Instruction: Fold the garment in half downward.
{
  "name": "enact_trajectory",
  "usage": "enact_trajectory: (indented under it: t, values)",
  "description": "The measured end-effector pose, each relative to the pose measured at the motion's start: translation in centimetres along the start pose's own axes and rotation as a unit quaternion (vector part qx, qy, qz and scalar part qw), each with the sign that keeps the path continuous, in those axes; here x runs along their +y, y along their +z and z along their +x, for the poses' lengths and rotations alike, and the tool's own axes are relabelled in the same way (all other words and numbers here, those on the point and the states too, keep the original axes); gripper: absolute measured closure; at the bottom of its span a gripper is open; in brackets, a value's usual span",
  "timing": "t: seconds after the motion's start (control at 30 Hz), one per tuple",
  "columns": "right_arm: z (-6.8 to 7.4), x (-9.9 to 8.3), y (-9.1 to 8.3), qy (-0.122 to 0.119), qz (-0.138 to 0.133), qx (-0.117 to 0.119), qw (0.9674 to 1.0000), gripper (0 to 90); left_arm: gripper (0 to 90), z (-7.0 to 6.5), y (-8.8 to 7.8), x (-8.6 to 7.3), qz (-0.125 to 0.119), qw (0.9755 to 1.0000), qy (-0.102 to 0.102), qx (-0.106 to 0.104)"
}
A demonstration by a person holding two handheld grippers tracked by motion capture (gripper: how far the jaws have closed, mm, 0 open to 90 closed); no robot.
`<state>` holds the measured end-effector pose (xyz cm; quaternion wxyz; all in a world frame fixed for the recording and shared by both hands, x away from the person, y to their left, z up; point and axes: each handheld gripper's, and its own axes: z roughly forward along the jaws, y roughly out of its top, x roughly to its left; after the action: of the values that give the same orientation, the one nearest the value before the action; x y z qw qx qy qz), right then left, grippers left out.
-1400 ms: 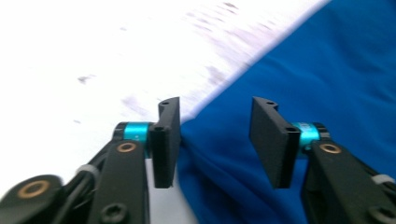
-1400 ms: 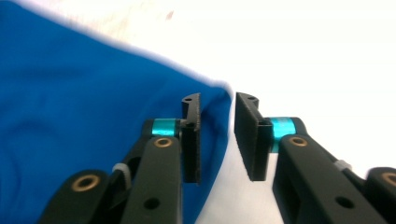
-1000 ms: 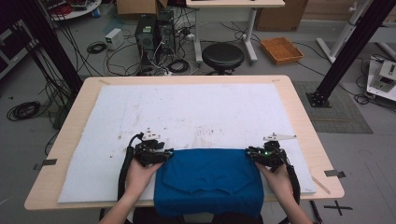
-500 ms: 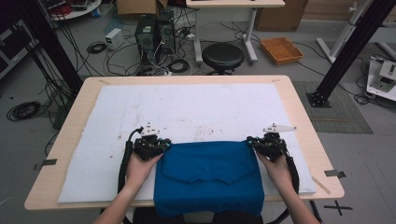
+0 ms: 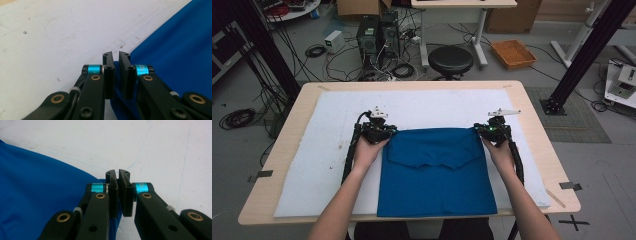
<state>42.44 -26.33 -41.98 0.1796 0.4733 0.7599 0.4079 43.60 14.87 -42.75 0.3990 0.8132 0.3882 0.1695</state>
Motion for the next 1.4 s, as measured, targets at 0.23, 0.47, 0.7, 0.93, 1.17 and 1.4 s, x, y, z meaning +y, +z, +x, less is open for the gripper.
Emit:
enact_trajectory:
  t: [0.23,0.47,0.7,0.93,1.17,1.4]
  values:
    - [0.0,-0.1,0.3,-0.004,0.002,-0.018,0.9998,86.8,83.3,0.0,0.7,0.3,-0.002,1.0,0.001,0.006]
    - [0.1,-0.2,0.6,-0.011,0.007,-0.025,0.9996,86.4,82.5,-0.1,0.7,0.3,0.0,0.9999,0.001,0.01]
    - [-0.1,-0.2,-0.3,-0.007,-0.009,-0.042,0.9991,72.1,61.7,-0.2,-0.7,0.6,-0.018,0.9989,-0.023,0.036]
    - [0.9,-0.9,-3.3,0.001,-0.033,-0.043,0.9985,65.5,51.4,-2.2,-3.7,-1.6,-0.042,0.9978,-0.047,0.02]
    - [2.6,-3.9,-4.5,-0.015,-0.023,-0.04,0.9988,62.7,51.7,-4.5,-4.7,-5.0,0.003,0.997,-0.077,0.003]
    - [3.0,-5.9,-4.3,0.003,-0.003,-0.028,0.9996,63.2,53.5,-5.1,-4.3,-5.8,0.01,0.9968,-0.079,0.012]
